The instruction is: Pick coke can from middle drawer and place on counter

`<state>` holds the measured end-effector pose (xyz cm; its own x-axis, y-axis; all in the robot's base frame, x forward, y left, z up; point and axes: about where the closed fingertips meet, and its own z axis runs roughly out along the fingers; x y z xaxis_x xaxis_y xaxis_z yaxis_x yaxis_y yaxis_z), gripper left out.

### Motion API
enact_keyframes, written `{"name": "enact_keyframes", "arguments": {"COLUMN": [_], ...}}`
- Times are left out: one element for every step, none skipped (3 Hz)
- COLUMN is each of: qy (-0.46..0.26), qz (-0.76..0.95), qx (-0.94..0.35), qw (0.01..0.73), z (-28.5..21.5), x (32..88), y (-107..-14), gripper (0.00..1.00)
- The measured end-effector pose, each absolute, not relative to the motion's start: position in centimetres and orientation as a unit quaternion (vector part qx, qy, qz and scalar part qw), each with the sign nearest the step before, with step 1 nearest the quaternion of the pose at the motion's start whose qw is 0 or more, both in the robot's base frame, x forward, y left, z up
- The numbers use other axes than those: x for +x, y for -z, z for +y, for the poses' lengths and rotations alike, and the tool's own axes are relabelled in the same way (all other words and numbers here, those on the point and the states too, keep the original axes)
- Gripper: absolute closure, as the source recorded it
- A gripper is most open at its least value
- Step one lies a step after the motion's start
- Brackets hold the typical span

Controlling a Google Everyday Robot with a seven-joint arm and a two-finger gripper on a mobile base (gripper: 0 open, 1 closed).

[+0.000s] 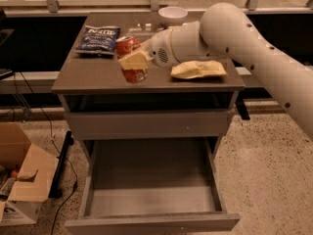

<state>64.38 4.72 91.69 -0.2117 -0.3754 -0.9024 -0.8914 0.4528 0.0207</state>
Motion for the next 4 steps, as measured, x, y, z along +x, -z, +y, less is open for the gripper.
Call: {"name": "enact_keyframes", "arguments": {"qy": [-0.335, -0.358, -0.352, -0.330], "qz": [0.676, 0.641, 0.625, 0.620], "qx": [-0.442, -0.441, -0.439, -0.438], "qw": [0.485, 0.515, 0.541, 0.561], "z": [7.2, 8.8, 9.7, 10.4], "x": [66.8, 69.5, 71.9, 73.9], "y": [-94.3, -94.7, -93.8, -92.2], "gripper": [1.00, 1.00, 1.00, 0.84]}}
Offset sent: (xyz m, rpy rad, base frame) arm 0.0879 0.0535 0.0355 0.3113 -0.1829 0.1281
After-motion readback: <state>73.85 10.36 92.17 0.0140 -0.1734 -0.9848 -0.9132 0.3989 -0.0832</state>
